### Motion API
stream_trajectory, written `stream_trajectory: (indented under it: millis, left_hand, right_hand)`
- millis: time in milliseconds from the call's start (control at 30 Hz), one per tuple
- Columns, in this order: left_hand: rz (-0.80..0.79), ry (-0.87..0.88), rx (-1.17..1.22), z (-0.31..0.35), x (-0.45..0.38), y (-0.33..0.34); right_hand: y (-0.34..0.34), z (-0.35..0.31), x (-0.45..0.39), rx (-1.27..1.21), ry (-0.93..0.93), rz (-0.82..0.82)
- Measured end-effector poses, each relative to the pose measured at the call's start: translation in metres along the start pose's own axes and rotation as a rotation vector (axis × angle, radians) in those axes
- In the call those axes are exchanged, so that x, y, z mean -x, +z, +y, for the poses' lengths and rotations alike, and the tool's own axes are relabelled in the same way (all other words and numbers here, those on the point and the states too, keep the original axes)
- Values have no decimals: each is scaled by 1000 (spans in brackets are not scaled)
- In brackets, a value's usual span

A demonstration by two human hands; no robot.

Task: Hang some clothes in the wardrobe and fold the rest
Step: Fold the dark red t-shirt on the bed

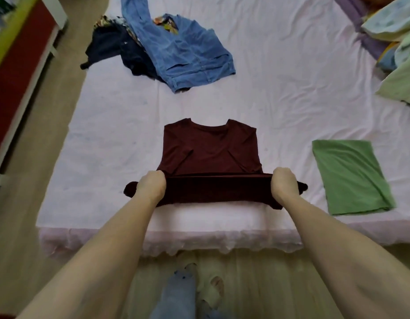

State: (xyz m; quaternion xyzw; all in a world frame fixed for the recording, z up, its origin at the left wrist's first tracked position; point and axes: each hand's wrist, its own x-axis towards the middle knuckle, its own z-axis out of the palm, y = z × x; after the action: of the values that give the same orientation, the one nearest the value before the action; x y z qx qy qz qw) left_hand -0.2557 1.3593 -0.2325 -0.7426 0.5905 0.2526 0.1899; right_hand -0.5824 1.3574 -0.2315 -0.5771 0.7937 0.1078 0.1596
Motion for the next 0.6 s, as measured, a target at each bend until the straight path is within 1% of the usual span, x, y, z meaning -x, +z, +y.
stream_trajectory:
  millis: [33, 100, 267, 300, 367, 433, 600]
  left_hand:
    - [45, 5, -15, 5, -16, -6]
    - [87, 0, -39, 15, -39, -19]
    - [176, 33, -16, 35, -133, -43]
    - [195, 39, -22, 40, -161, -49]
    - [206, 47, -32, 47, -184, -57]
    - [226, 31, -25, 54, -223, -62]
    - [235, 0, -23, 73, -283, -56]
  right_hand:
    - [-1, -7, -16, 5, -6, 19]
    - [-3, -21, -42, 16, -37, 66]
    - [5, -51, -131, -20, -75, 123]
    - [11, -56, -159, -10, -86, 142]
    - [13, -60, -181, -16, -81, 145]
    - [25, -67, -221, 1, -87, 173]
    - [44, -80, -284, 68, -120, 210]
